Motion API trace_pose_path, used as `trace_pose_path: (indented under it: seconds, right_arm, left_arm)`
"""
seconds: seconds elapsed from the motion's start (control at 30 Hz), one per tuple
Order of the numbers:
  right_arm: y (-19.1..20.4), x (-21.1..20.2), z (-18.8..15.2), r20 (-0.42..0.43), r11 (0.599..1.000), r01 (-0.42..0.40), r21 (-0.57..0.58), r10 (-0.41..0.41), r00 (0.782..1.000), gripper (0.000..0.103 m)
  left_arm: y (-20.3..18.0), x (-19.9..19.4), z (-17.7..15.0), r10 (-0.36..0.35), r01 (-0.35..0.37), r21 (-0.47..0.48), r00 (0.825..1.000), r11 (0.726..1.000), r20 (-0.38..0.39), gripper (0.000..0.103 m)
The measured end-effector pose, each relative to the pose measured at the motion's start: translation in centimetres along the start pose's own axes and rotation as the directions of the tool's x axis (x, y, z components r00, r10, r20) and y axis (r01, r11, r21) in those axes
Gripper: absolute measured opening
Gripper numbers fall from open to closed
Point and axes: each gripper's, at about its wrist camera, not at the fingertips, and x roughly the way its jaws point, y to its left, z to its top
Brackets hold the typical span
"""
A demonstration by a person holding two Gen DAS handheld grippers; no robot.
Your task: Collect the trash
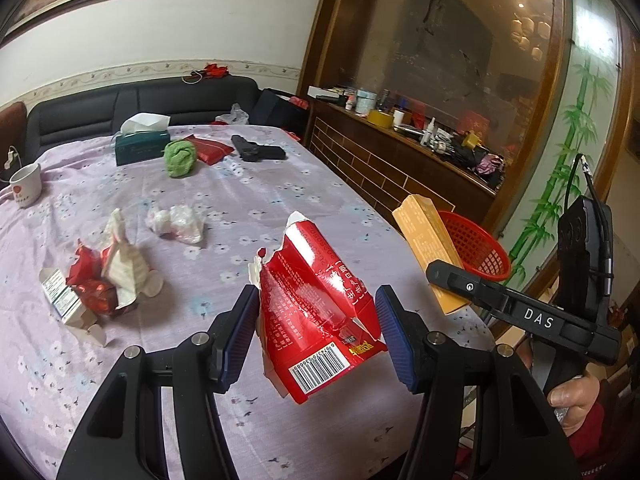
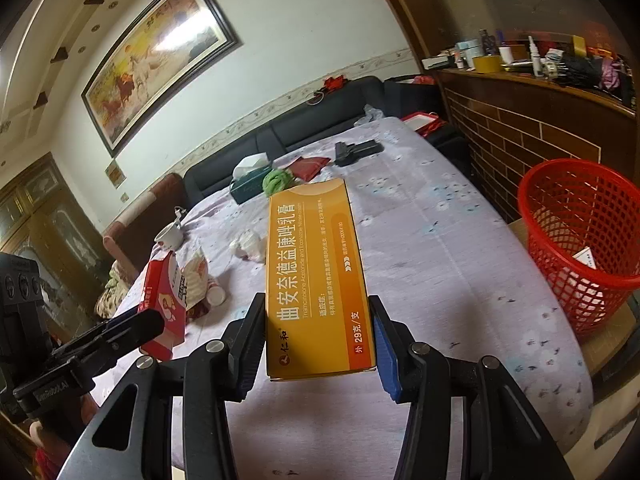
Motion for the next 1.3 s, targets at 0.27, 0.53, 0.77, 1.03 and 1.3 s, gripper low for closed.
trace_pose_path:
  seconds: [0.27,0.53,0.77,1.03,1.3]
  right_arm:
    - [-1.3,-0.9,0.2,0.018,1.000,-0.003,0.026,0.002,1.000,0.052]
    - [-2.8,-1.9,0.4,0.040,0.999,0.001,0.048,-0.003,0.999,0.052]
    - [-5.7,-3.6,1.3,0.082,0.995,0.041,0.093,-0.048,0.995,0.052]
    - [-12.1,-7.3,3.1,0.158,0.969,0.116,0.219,-0.153,0.976,0.052]
    - [-17.6,-10.4,5.1,0.212,0.933,0.181,0.311,-0.254,0.944,0.052]
  left_arm:
    - [-1.4,1.3,0.4,-0.006,0.007,0.026,1.000,1.000,-0.019,0.058]
    - [-3.5,3.2,1.4,-0.042,0.044,0.058,0.998,0.997,-0.045,0.058]
    - [-7.3,6.4,3.0,-0.129,0.137,0.102,0.988,0.985,-0.085,0.058]
    - [-12.5,11.6,5.5,-0.246,0.263,0.104,0.958,0.959,-0.151,0.058]
    - [-19.4,18.0,7.3,-0.324,0.358,0.131,0.919,0.924,-0.225,0.059]
